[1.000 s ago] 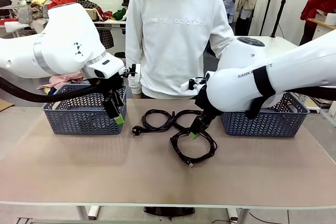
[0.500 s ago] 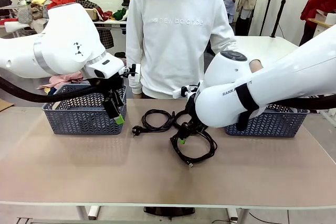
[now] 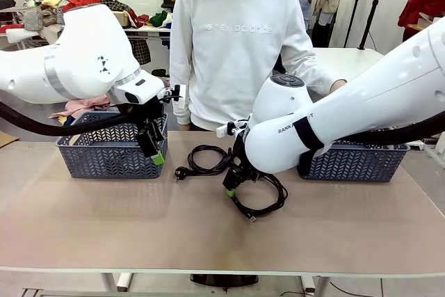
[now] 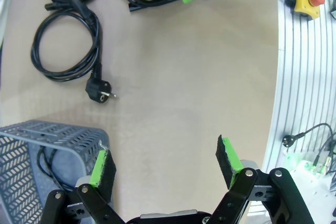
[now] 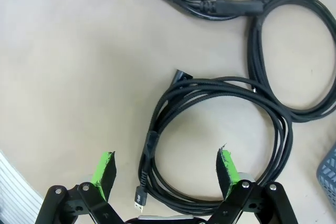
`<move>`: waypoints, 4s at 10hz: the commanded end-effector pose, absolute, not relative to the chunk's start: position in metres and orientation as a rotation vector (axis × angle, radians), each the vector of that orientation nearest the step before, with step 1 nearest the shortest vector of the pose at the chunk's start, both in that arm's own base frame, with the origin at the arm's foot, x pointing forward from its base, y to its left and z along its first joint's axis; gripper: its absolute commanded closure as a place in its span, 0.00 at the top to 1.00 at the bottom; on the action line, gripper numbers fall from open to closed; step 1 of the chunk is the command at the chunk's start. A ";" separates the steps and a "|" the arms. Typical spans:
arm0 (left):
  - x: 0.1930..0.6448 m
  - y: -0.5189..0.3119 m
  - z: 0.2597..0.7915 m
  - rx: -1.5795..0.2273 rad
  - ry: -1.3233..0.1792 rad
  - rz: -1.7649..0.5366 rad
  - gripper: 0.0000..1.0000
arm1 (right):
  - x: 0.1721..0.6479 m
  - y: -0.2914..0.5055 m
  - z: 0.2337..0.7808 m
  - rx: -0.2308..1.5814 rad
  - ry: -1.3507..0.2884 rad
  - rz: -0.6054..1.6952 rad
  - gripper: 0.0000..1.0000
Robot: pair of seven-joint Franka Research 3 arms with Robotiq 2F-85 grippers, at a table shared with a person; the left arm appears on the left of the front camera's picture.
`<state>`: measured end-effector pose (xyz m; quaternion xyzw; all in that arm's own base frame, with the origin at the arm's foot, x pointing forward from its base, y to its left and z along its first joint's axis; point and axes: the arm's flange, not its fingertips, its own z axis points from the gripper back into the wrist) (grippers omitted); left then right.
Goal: Organize the cables according to human instructions.
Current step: Pick up a bundle of cables and place it in the basket indicated by the human.
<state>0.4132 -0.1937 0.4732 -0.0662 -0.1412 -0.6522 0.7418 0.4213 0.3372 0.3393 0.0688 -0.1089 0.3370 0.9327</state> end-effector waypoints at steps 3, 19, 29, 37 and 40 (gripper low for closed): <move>0.413 -0.193 0.473 -0.150 -0.310 -1.425 1.00 | 0.420 0.332 0.341 0.137 -0.230 0.684 1.00; 0.413 -0.193 0.473 -0.150 -0.310 -1.425 1.00 | 0.437 0.370 0.307 0.059 -0.077 0.706 1.00; 0.413 -0.193 0.473 -0.150 -0.310 -1.425 1.00 | 0.436 0.378 0.305 0.055 -0.067 0.699 0.03; 0.413 -0.193 0.473 -0.150 -0.310 -1.425 1.00 | 0.403 0.361 0.370 -0.018 -0.008 0.744 0.00; 0.413 -0.193 0.473 -0.150 -0.310 -1.425 1.00 | 0.401 0.338 0.421 -0.052 -0.025 0.963 0.00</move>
